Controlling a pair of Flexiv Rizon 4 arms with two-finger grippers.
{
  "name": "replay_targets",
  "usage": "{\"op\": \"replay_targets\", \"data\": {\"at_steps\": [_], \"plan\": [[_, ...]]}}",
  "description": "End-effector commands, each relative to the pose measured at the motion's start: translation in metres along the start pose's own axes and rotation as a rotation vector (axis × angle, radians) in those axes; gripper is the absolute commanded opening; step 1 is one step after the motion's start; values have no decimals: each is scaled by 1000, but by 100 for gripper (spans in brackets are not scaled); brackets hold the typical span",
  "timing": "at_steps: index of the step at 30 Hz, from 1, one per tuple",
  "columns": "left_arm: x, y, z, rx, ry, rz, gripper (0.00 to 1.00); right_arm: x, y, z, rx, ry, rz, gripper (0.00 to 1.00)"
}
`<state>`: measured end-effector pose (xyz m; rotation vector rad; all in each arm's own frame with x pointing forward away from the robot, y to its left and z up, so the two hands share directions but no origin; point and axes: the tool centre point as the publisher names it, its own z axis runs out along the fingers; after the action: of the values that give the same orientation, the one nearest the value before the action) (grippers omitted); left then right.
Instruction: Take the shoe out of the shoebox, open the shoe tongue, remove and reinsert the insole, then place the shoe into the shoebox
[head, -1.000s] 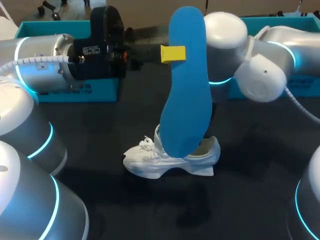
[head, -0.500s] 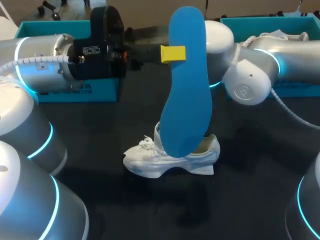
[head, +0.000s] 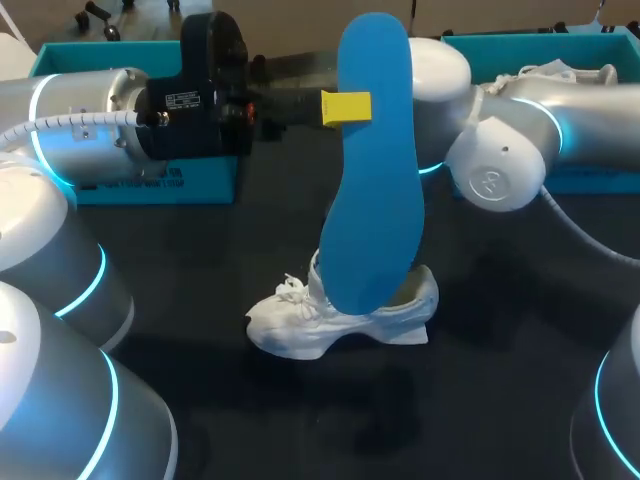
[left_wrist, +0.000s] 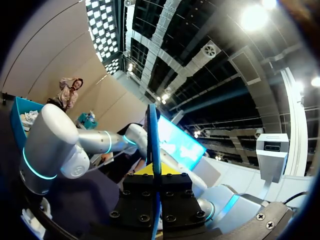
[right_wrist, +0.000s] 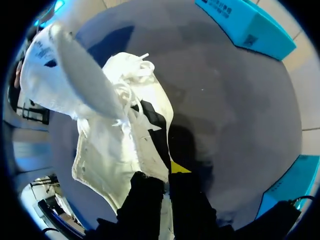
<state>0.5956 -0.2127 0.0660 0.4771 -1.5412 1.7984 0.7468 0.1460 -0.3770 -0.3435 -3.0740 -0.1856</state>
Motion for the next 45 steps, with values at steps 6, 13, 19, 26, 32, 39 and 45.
{"op": "replay_targets", "data": {"at_steps": [6, 13, 19, 26, 32, 39, 45], "plan": [[0, 1, 1, 3, 0, 0, 0, 5, -10, -14, -67, 14, 160, 0], [0, 1, 1, 3, 0, 0, 0, 13, -14, -32, -80, 32, 304, 0], [0, 1, 1, 3, 0, 0, 0, 20, -12, -38, -145, 59, 404, 0], [0, 1, 1, 3, 0, 0, 0, 28, -8, -37, -280, 50, 464, 0], [0, 1, 1, 3, 0, 0, 0, 28, -8, -37, -280, 50, 464, 0], [0, 1, 1, 3, 0, 0, 0, 28, -8, -37, -280, 50, 464, 0], [0, 1, 1, 3, 0, 0, 0, 36, -16, -42, -229, 54, 651, 0]]}}
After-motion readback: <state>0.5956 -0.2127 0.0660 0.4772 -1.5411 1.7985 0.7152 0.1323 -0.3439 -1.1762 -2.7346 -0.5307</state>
